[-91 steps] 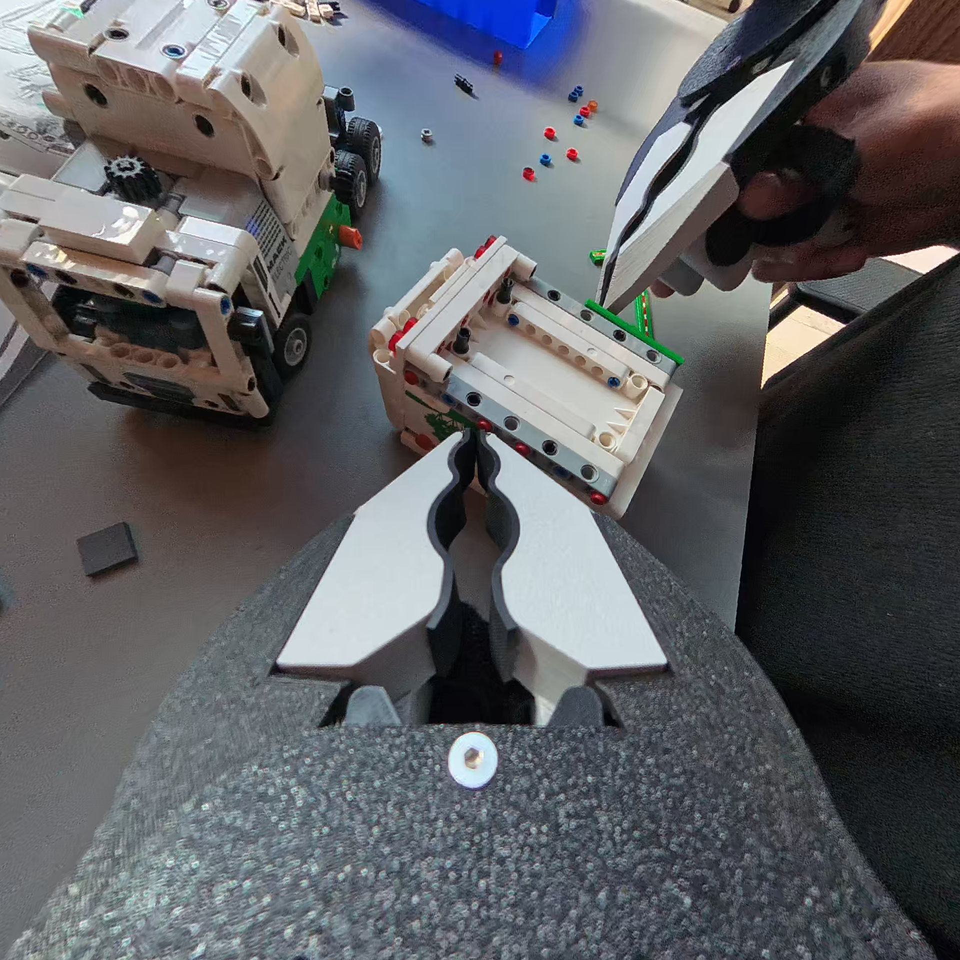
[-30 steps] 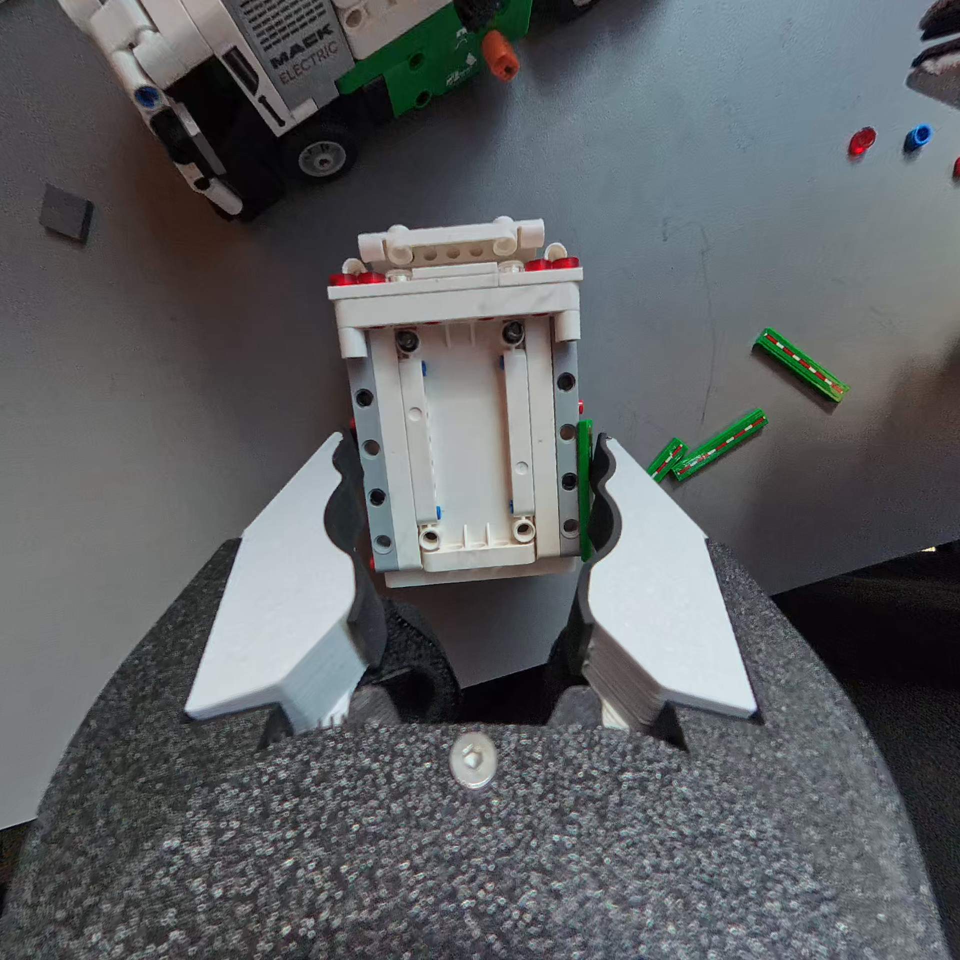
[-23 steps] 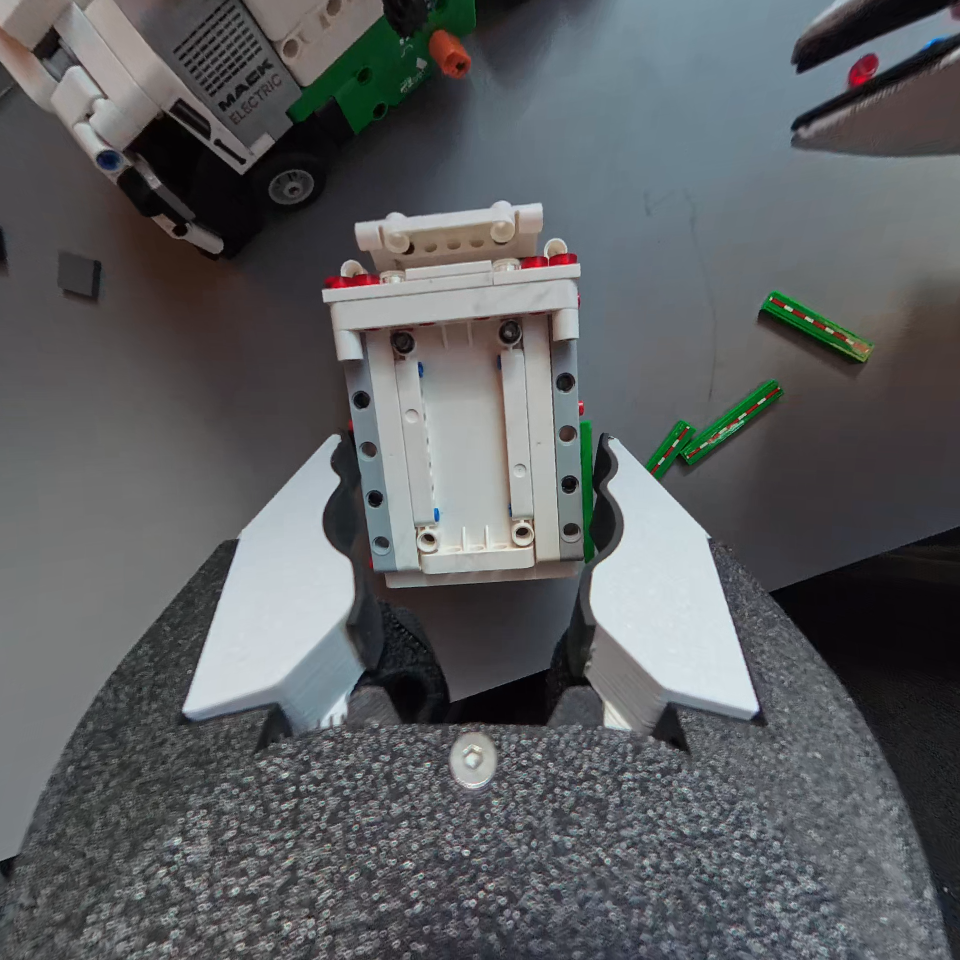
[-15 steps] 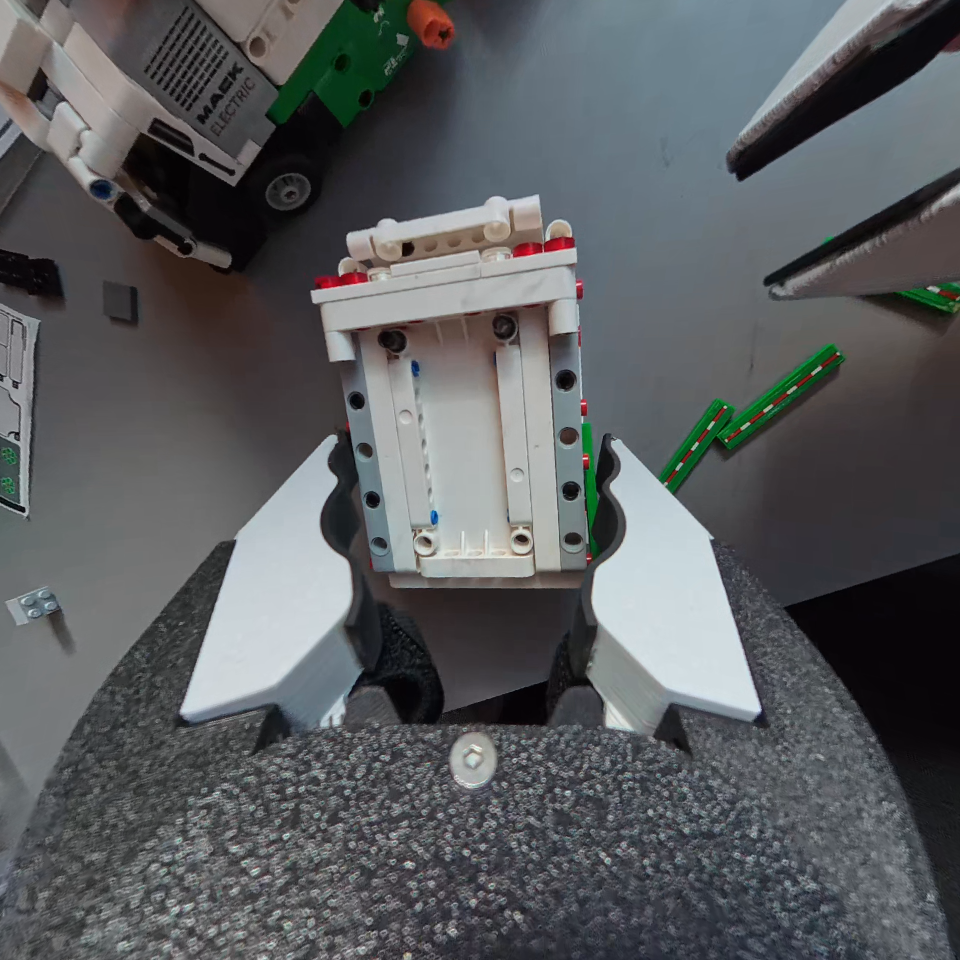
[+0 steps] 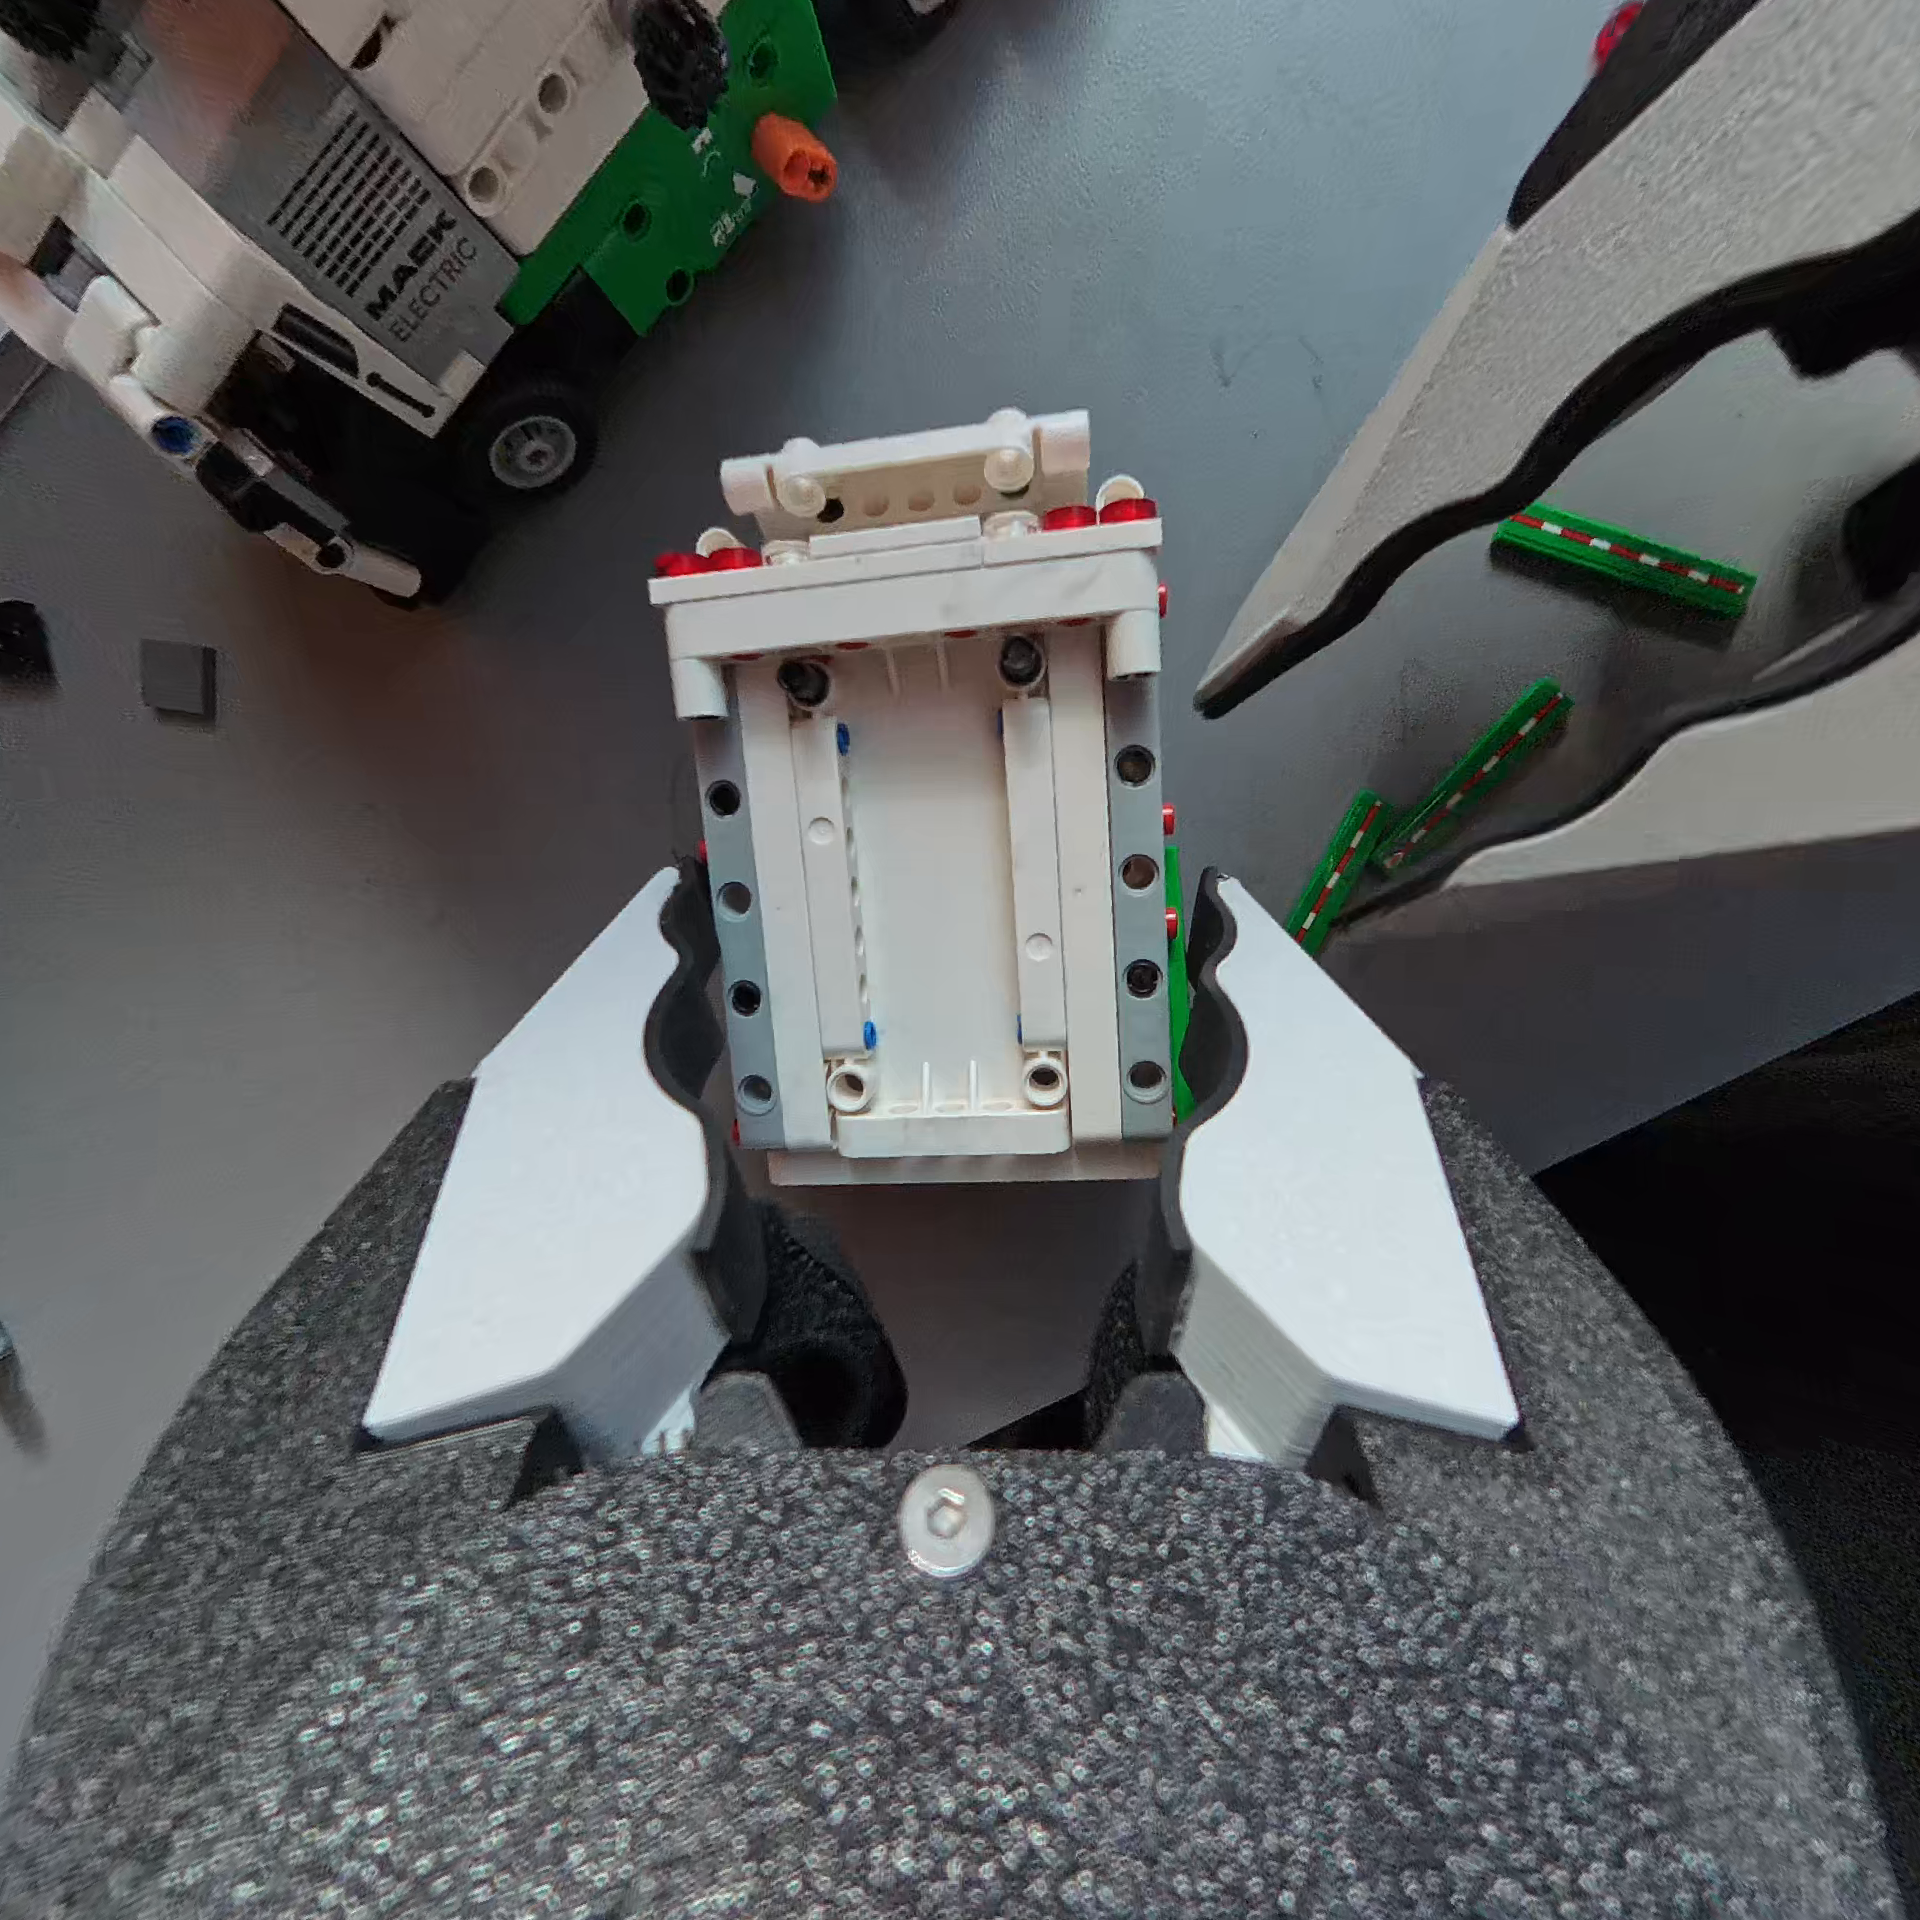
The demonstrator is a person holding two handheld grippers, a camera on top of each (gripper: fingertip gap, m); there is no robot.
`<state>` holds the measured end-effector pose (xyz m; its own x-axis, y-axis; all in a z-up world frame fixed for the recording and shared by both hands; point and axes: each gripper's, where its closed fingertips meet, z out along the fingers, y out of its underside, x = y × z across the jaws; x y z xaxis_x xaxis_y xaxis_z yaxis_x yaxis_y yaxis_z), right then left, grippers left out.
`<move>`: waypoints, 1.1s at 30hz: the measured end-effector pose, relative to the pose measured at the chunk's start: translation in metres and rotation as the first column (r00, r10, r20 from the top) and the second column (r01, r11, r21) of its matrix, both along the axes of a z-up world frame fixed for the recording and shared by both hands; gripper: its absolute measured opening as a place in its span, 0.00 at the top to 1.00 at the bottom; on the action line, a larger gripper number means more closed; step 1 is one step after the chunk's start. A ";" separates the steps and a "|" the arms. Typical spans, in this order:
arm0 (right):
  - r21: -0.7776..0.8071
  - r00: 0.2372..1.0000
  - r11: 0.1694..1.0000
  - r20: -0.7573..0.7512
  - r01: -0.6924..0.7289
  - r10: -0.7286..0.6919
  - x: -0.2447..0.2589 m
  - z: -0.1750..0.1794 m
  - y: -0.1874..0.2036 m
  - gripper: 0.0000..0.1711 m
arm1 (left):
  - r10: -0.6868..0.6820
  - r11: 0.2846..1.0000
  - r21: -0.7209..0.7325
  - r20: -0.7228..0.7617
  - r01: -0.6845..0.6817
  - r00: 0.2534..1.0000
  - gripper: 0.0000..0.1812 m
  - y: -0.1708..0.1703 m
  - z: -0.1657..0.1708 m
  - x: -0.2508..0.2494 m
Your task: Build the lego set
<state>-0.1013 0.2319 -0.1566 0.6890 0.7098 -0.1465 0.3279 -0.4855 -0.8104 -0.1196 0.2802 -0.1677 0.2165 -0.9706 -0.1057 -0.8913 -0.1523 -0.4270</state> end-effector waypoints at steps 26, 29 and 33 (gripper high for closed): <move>0.132 0.896 0.900 -0.233 0.415 -0.379 -0.035 0.024 0.008 0.71 | 0.061 0.987 -0.151 0.099 -0.045 0.993 0.51 -0.002 0.007 -0.001; 0.126 0.891 0.899 -0.245 0.419 -0.381 -0.033 0.025 0.008 0.73 | 0.073 0.983 -0.176 0.120 -0.051 0.990 0.53 -0.003 0.007 0.000; 0.120 0.893 0.901 -0.241 0.416 -0.380 -0.029 0.023 0.007 0.78 | 0.045 0.984 -0.175 0.120 -0.024 0.992 0.54 -0.006 0.006 0.001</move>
